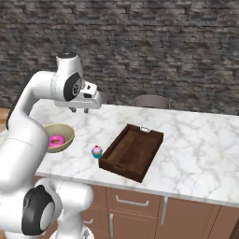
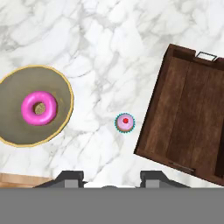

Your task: Place the bowl with donut and the cupcake onto the tray.

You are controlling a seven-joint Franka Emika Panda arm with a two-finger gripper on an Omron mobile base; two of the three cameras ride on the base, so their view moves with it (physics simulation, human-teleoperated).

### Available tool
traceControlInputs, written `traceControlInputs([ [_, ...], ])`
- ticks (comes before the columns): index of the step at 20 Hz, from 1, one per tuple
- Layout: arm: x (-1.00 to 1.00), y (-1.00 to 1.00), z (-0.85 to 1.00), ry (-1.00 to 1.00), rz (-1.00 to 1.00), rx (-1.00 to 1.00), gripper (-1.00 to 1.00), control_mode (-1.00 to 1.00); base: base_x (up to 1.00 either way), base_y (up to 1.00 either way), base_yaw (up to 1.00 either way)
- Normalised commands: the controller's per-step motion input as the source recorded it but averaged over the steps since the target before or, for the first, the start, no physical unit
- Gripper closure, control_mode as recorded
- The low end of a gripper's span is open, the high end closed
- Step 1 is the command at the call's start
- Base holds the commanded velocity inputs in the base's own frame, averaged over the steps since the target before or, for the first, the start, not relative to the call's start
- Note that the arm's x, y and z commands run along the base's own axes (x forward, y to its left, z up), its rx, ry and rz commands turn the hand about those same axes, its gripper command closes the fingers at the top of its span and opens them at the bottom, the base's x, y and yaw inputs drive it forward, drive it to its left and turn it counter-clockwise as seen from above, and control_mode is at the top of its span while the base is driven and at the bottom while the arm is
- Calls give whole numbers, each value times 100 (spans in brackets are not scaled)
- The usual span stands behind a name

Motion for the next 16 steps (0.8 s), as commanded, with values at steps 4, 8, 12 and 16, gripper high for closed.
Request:
traceControlInputs([
  [4, -9, 0, -11, 0, 0, 0, -100, -100, 0, 0, 0],
  [8, -12, 0, -30, 0, 0, 0, -100, -100, 0, 0, 0],
  [12, -10, 0, -34, 0, 0, 0, -100, -100, 0, 0, 0],
  [16, -11, -2, -36, 0, 2, 0, -100, -100, 0, 0, 0],
])
